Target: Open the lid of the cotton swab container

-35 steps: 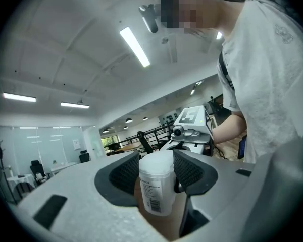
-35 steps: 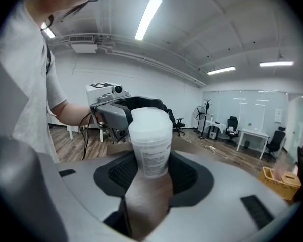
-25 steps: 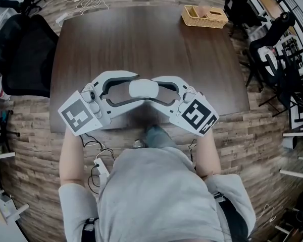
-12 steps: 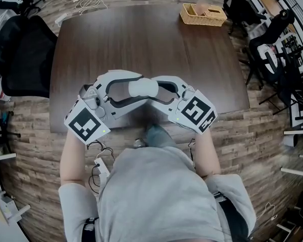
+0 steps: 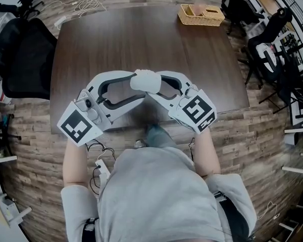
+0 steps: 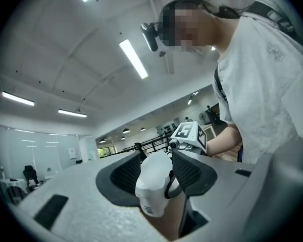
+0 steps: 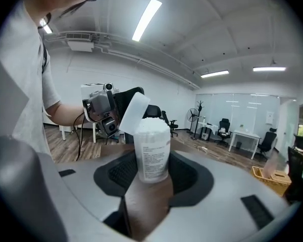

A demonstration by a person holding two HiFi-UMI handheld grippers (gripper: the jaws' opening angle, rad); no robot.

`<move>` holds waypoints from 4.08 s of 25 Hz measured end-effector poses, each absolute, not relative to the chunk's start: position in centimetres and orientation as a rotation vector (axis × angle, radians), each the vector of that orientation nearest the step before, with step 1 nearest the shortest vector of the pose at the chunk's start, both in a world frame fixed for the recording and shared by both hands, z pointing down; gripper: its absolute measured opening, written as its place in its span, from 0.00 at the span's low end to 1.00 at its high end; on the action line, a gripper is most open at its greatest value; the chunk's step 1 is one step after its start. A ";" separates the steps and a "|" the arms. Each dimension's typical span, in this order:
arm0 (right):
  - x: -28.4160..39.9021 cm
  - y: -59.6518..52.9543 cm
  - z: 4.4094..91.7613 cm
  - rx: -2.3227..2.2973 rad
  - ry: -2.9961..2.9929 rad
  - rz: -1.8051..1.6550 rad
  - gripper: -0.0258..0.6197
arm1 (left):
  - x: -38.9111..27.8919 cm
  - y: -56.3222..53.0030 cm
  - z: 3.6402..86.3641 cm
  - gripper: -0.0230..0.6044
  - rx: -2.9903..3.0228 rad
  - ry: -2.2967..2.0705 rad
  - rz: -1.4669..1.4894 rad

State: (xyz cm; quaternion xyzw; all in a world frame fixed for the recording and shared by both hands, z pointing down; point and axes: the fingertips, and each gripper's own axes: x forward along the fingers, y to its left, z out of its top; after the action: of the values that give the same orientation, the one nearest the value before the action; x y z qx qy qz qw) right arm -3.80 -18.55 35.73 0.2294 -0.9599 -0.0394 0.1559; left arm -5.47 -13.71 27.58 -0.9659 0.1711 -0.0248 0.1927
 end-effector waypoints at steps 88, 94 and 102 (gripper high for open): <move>5.2 -20.9 32.5 1.655 -2.573 -0.091 0.33 | -20.0 -17.8 31.7 0.08 -2.467 1.804 0.092; 5.0 -20.9 32.5 1.658 -2.571 -0.095 0.33 | -20.3 -17.8 31.8 0.08 -2.468 1.808 0.093; 4.7 -20.7 32.3 1.656 -2.576 -0.108 0.33 | -20.3 -17.7 31.7 0.08 -2.479 1.804 0.125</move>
State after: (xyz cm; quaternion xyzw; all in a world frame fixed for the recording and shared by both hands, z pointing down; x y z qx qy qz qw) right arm 4.72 -20.67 32.26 0.5401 -0.8400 -0.0353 0.0388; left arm -20.30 -17.71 31.75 -0.8075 0.5874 0.0406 0.0365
